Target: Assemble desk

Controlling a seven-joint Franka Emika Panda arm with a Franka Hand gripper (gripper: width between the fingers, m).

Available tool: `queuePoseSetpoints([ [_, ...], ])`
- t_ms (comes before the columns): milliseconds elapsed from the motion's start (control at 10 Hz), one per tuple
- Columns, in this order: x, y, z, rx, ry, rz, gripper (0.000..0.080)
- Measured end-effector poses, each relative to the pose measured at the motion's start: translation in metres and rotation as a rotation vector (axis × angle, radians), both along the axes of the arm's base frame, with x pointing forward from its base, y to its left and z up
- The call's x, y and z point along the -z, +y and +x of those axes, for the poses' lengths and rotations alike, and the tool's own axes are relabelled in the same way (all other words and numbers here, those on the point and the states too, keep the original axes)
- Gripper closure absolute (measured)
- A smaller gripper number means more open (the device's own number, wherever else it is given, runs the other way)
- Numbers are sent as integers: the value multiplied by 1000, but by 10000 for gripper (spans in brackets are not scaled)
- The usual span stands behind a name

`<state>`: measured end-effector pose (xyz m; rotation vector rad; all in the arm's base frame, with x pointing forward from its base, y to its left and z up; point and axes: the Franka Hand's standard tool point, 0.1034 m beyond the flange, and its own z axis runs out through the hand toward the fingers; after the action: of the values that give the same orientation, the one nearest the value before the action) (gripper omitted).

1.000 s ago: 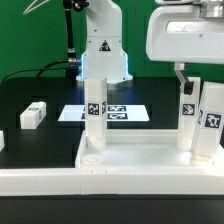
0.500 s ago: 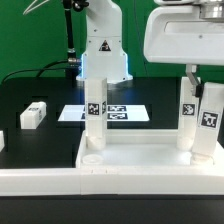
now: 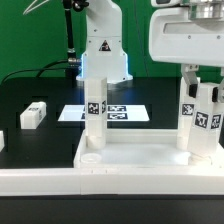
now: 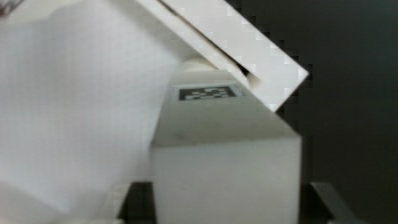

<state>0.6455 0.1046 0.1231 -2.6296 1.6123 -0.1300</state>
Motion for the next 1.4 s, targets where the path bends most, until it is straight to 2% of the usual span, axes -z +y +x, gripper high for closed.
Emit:
queuePoseSetpoints([
  [100,0,-2,0,137,0,41,507],
  [200,1,-7,-2,318,-6,115,505],
  [400,2,-9,-3,569,-6,178,505],
  [500,2,-10,-4,625,-9,194,505],
  [700,3,-9,-5,624,-8,193,505],
  [800,3,-9,-5,557,-7,181,335],
  [900,2,-6,-7,407,13,147,210],
  [1000,3,-3,-6,211,4,106,210],
  [1100,6,2,-11,62,4,81,161],
  [1400,7,2,-13,-78,-7,61,150],
])
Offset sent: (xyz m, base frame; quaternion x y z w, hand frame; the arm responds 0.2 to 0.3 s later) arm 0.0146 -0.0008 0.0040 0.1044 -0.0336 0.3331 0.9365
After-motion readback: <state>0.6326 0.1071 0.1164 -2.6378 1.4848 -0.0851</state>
